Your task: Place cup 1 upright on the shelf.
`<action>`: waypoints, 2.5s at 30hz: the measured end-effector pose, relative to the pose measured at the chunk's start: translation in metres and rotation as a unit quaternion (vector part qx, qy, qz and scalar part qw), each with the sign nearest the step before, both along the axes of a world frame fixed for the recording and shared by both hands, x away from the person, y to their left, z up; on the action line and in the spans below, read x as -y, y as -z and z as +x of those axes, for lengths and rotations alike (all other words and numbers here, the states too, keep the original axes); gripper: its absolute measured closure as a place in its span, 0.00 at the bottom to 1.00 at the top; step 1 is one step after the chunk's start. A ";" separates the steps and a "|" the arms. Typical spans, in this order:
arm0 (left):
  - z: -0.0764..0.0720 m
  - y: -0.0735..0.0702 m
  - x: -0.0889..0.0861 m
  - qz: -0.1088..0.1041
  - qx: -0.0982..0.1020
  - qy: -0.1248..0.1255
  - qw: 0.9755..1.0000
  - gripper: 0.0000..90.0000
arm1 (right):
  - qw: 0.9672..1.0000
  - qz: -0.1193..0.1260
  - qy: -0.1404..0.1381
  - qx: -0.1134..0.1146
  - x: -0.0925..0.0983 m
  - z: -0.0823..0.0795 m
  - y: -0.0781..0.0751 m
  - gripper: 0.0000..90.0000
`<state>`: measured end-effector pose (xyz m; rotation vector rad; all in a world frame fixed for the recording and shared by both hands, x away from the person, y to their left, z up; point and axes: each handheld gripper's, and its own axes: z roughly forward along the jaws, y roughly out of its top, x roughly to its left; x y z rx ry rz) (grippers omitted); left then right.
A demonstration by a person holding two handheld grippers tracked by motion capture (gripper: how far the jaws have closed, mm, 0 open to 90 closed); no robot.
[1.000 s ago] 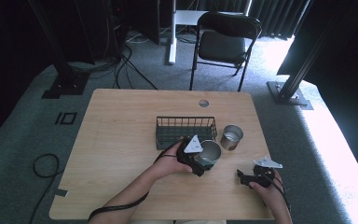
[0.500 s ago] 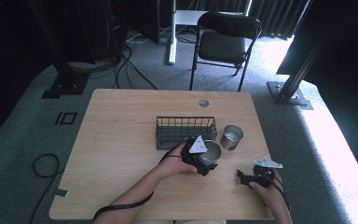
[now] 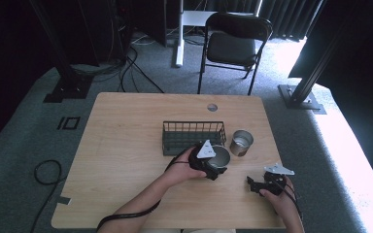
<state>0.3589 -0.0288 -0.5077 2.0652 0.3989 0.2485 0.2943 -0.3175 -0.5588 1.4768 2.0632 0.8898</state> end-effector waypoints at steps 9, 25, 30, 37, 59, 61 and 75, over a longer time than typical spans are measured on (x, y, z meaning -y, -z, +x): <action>-0.007 -0.016 -0.001 -0.003 -0.001 0.015 1.000 0.16 | 1.000 -0.001 -0.001 0.001 0.000 0.000 0.000 0.12; -0.012 -0.053 -0.015 -0.021 0.010 0.014 1.000 0.16 | 1.000 0.000 0.000 0.000 0.000 0.000 0.000 0.12; -0.009 -0.064 -0.020 -0.025 0.013 0.002 1.000 0.16 | 1.000 0.000 0.000 0.001 0.000 0.000 0.000 0.12; 0.000 -0.084 -0.031 -0.038 0.014 -0.020 0.999 0.16 | 1.000 0.000 0.000 0.000 0.000 0.000 0.000 0.12; 0.028 -0.114 -0.064 -0.088 0.052 -0.145 0.984 0.16 | 1.000 -0.001 -0.001 0.001 0.000 0.000 0.000 0.12; 0.032 -0.114 -0.068 -0.097 0.052 -0.163 0.980 0.16 | 1.000 -0.001 -0.001 0.001 0.000 0.000 0.000 0.12; 0.050 -0.098 -0.091 -0.117 0.051 -0.262 0.957 0.17 | 1.000 -0.001 -0.001 0.001 0.000 0.000 0.000 0.12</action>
